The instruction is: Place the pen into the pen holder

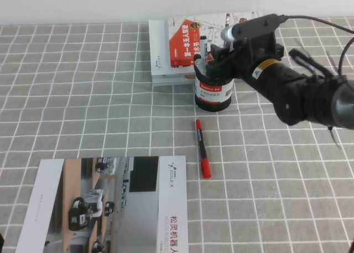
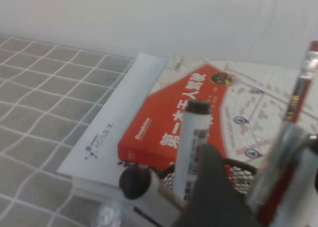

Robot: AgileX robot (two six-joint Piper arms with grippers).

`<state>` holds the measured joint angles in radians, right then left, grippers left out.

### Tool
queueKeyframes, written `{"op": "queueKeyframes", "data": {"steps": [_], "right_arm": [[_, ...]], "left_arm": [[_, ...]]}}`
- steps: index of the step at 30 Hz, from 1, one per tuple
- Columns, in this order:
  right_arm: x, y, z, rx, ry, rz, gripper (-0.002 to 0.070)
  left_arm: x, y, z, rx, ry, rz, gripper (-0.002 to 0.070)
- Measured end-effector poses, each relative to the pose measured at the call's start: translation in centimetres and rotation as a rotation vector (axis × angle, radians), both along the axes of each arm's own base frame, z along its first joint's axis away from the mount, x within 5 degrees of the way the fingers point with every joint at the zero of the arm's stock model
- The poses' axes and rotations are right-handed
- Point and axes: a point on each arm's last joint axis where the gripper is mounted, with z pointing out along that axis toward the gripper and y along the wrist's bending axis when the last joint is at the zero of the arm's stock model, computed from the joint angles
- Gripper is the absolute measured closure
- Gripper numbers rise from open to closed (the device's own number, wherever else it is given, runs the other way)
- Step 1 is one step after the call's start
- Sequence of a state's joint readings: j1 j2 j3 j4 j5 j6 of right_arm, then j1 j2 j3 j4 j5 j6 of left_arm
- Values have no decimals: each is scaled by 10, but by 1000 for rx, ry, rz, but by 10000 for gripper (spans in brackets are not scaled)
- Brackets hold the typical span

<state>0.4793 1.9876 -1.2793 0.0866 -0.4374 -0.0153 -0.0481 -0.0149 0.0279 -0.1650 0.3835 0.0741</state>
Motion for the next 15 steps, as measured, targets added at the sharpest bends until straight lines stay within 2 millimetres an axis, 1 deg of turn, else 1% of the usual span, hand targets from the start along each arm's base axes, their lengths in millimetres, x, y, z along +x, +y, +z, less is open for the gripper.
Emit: {"op": "queueKeyframes", "data": {"steps": [1, 2, 3, 4, 5, 7, 8, 11, 14, 15], "right_arm": [[-2, -2, 6, 18, 25, -15, 316], [-5, -4, 15, 39, 48, -29, 356], [-8, -6, 22, 55, 76, -38, 417], [-13, -9, 34, 78, 100, -46, 497], [-19, -12, 47, 100, 113, -49, 562], [-34, -19, 75, 133, 97, -45, 629], [-41, -22, 85, 142, 82, -42, 646], [-75, -40, 118, 173, 13, -36, 677], [-110, -58, 139, 191, -31, -27, 685], [-121, -63, 140, 189, -26, -24, 686]], "left_arm": [[0, 0, 0, 0, 0, 0, 678], [0, 0, 0, 0, 0, 0, 678], [0, 0, 0, 0, 0, 0, 678], [0, 0, 0, 0, 0, 0, 678], [0, 0, 0, 0, 0, 0, 678], [0, 0, 0, 0, 0, 0, 678], [0, 0, 0, 0, 0, 0, 678], [0, 0, 0, 0, 0, 0, 678], [0, 0, 0, 0, 0, 0, 678], [0, 0, 0, 0, 0, 0, 678]]}}
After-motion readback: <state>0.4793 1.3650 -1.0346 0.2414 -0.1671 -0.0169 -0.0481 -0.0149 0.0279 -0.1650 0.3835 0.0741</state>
